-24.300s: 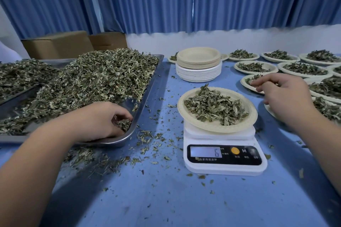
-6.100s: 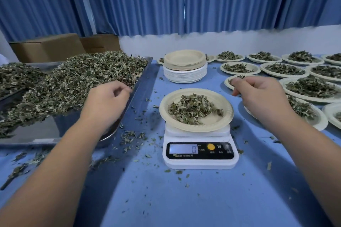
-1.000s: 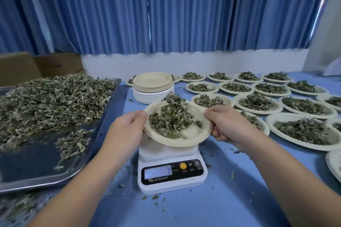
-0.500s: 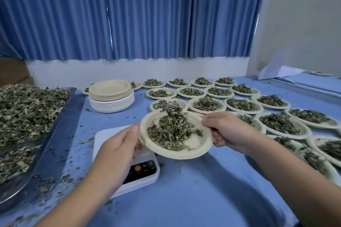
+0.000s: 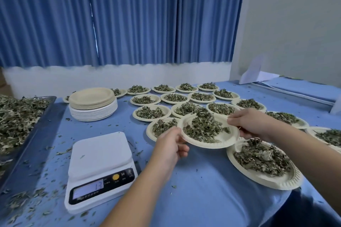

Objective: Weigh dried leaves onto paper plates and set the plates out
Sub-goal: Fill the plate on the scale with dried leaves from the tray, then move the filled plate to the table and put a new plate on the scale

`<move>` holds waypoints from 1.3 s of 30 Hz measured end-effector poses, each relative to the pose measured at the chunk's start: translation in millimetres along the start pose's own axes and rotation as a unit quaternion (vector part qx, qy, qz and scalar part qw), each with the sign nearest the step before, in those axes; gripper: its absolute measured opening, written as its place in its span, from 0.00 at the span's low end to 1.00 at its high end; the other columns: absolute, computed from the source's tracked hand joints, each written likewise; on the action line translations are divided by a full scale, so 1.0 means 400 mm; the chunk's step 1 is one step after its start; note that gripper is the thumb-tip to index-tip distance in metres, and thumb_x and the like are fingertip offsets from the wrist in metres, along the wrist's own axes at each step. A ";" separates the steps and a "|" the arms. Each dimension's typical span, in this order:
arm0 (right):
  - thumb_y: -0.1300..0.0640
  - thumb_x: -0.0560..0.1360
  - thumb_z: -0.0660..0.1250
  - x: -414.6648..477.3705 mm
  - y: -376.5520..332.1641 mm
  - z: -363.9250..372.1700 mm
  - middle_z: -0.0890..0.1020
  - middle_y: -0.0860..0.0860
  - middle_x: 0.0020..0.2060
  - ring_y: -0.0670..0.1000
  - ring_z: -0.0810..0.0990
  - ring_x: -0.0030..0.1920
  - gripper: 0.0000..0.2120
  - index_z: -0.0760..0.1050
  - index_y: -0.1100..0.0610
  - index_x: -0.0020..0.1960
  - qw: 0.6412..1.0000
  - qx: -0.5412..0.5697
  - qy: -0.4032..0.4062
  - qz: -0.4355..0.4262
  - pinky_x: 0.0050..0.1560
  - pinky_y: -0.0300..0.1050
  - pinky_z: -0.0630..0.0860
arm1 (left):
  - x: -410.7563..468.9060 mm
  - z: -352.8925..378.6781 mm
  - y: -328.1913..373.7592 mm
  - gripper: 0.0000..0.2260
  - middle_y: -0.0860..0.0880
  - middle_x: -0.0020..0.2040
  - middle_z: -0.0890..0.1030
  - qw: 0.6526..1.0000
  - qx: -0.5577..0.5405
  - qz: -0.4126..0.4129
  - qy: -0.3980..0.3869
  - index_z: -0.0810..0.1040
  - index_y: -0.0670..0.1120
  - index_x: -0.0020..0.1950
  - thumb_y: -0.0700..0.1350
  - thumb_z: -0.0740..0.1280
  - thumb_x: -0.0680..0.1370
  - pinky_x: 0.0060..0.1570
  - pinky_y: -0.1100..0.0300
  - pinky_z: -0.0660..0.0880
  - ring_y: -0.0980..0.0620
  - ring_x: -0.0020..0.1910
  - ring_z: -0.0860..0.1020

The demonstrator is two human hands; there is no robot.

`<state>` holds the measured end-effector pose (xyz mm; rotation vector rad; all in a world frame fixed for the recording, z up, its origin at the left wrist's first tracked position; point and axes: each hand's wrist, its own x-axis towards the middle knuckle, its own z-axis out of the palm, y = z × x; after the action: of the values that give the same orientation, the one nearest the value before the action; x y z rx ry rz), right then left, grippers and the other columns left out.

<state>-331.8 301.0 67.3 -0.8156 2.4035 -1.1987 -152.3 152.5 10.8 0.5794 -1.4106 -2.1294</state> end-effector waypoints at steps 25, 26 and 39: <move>0.57 0.77 0.64 0.050 0.044 -0.002 0.79 0.56 0.28 0.52 0.73 0.27 0.14 0.80 0.66 0.39 0.959 -0.262 0.105 0.021 0.35 0.42 0.73 | -0.017 -0.006 -0.046 0.06 0.36 0.58 0.77 0.990 -0.052 -0.105 -0.082 0.75 0.43 0.56 0.41 0.63 0.80 0.46 0.54 0.81 0.40 0.49 0.84; 0.58 0.77 0.64 0.051 0.045 -0.002 0.79 0.56 0.28 0.52 0.73 0.28 0.13 0.81 0.67 0.41 0.960 -0.255 0.115 0.017 0.34 0.41 0.71 | -0.017 -0.006 -0.047 0.06 0.36 0.58 0.76 0.990 -0.046 -0.106 -0.078 0.75 0.44 0.56 0.42 0.63 0.80 0.46 0.54 0.81 0.41 0.48 0.84; 0.56 0.77 0.65 -0.008 -0.088 0.131 0.79 0.48 0.25 0.42 0.72 0.21 0.09 0.80 0.53 0.40 0.973 -0.101 0.125 -0.163 0.23 0.34 0.68 | -0.039 -0.095 0.029 0.07 0.51 0.31 0.80 0.988 0.095 0.116 0.048 0.81 0.45 0.50 0.34 0.67 0.77 0.37 0.63 0.76 0.55 0.32 0.77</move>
<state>-289.7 253.9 65.1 -1.2278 2.7059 -1.2517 -115.0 131.7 8.8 0.5529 -1.5556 -1.7764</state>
